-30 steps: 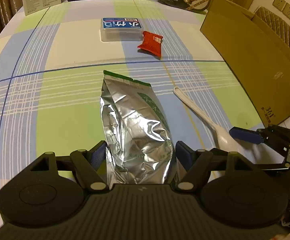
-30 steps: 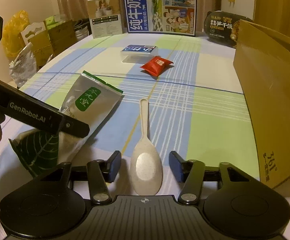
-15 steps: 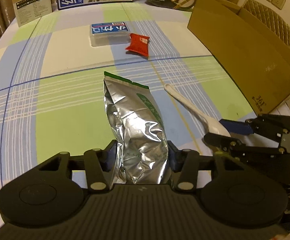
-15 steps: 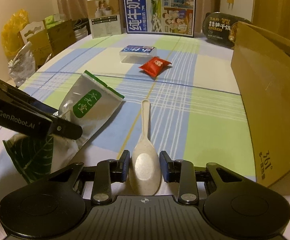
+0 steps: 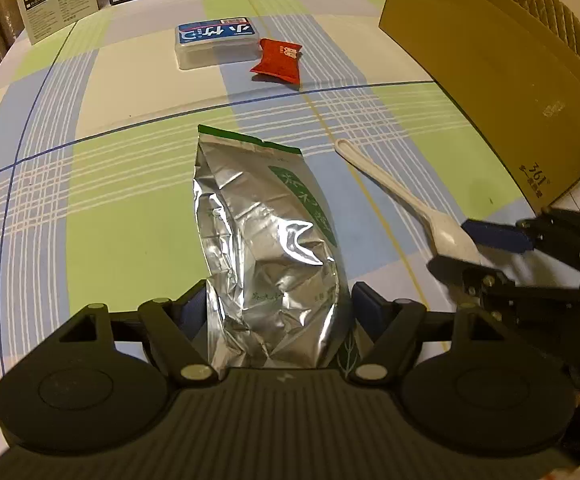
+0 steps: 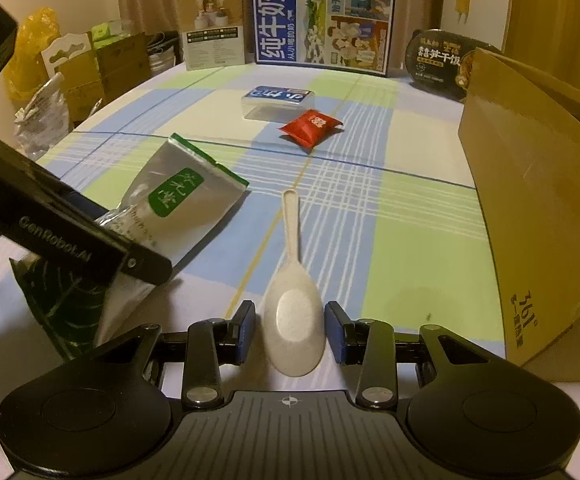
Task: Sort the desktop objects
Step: 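Lift the foil bag and spoon off the table with both grippers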
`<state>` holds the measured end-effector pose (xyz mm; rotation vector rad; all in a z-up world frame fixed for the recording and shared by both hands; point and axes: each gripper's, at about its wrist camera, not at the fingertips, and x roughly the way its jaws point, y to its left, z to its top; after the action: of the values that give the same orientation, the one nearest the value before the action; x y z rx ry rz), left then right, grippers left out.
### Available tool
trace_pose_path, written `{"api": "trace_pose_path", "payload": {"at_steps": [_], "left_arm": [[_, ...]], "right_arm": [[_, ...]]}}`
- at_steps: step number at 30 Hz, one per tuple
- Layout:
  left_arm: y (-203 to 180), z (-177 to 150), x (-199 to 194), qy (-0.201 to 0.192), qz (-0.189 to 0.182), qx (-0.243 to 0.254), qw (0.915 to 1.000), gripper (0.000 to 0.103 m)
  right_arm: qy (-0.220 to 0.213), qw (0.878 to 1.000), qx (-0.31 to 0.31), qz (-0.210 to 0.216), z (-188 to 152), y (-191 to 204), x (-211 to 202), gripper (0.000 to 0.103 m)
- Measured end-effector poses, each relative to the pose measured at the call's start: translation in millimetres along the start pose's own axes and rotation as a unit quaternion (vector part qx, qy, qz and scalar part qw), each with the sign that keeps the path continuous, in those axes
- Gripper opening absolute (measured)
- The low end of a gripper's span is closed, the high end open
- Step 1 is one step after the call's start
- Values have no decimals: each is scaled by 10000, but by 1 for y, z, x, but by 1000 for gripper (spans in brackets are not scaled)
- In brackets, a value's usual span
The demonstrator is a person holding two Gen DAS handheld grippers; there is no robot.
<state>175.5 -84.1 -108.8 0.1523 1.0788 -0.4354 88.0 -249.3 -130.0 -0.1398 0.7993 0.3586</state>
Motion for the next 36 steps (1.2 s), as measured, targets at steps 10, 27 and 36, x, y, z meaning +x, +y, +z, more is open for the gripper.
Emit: {"api": "trace_pose_path", "payload": {"at_steps": [10, 27, 36], "left_arm": [[-5, -1, -4, -113, 13, 86, 9999, 51], [-13, 1, -11, -288, -56, 58, 9996, 44], [-16, 2, -16, -335, -50, 69, 9994, 44]], "right_arm": [[36, 10000, -66, 42, 2, 3, 1, 30], [-194, 9994, 271, 3, 8, -7, -8, 30], [-289, 9990, 345, -13, 10, -8, -18, 30]]}}
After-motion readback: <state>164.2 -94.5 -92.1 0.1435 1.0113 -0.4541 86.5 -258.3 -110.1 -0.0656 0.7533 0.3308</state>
